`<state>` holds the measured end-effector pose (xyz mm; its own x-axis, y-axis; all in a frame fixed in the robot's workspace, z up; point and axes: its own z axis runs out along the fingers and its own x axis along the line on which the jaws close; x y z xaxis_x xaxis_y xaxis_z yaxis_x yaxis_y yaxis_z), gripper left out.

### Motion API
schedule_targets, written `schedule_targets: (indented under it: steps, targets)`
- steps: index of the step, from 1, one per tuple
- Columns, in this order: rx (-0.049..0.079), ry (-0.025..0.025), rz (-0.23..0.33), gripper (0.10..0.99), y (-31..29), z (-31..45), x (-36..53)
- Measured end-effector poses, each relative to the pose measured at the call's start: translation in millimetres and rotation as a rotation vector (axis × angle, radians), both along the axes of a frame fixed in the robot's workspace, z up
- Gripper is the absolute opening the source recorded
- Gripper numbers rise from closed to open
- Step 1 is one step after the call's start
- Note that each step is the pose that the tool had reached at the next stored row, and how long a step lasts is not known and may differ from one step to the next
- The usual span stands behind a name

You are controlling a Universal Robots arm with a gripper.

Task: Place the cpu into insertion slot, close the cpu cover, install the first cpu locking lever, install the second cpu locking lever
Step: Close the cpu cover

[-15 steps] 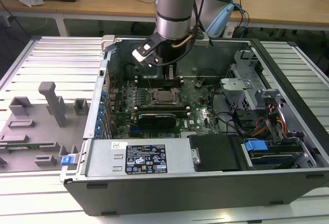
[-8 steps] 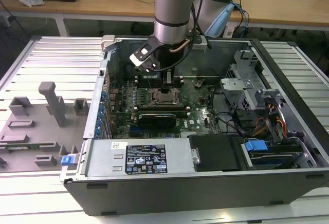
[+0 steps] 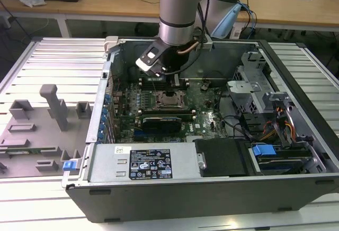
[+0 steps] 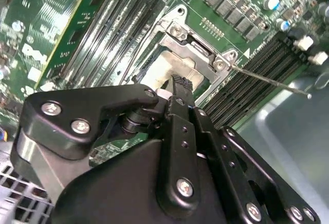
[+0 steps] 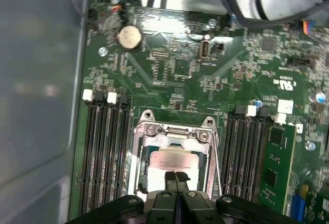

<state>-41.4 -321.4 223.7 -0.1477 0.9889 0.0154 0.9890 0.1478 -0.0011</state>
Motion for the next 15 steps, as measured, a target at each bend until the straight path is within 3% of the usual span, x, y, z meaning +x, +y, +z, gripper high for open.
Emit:
schedule_targets:
  steps: [5, 7, 15]
  targets:
    - [0.000, 0.0000, 0.152, 0.106, 0.0, -0.3, 0.0]
    - [0.000, -0.0001, 0.241, 0.106, 0.0, -0.4, 0.0]
    - [0.000, 0.0000, 0.433, 0.106, 0.0, -0.5, 0.0]
